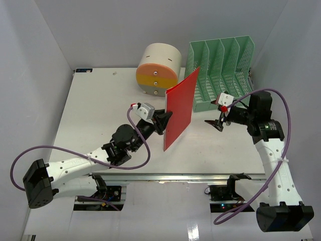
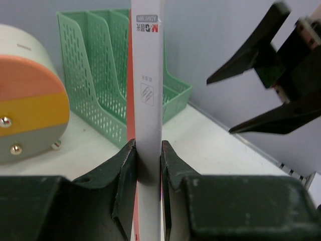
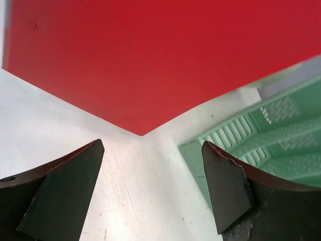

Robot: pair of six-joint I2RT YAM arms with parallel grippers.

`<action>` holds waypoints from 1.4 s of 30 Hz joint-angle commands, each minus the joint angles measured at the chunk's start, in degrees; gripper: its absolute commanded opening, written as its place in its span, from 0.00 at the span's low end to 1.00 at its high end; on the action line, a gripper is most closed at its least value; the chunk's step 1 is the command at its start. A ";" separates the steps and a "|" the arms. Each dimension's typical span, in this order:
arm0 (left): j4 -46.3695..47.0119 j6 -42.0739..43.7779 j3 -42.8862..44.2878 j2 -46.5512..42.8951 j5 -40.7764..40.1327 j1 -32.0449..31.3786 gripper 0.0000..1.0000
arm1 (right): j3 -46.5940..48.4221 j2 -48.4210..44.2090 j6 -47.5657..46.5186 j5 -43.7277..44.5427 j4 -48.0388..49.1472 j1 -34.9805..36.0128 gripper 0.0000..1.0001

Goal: Organize the desk

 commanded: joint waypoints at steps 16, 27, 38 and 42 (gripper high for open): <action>14.75 -5.26 -7.82 1.70 -0.77 -0.09 0.00 | -3.57 -1.08 35.35 2.92 20.84 0.32 0.75; 24.44 -5.35 -15.12 3.69 0.27 -0.30 0.00 | -7.59 -1.86 45.92 13.69 26.77 0.41 0.74; 28.22 0.79 -22.04 2.32 6.90 -0.35 0.00 | -9.06 -0.81 44.31 13.90 27.11 0.41 0.74; 26.25 2.37 -17.71 2.15 6.38 -0.35 0.00 | -8.14 -0.75 44.48 16.26 27.32 0.32 0.74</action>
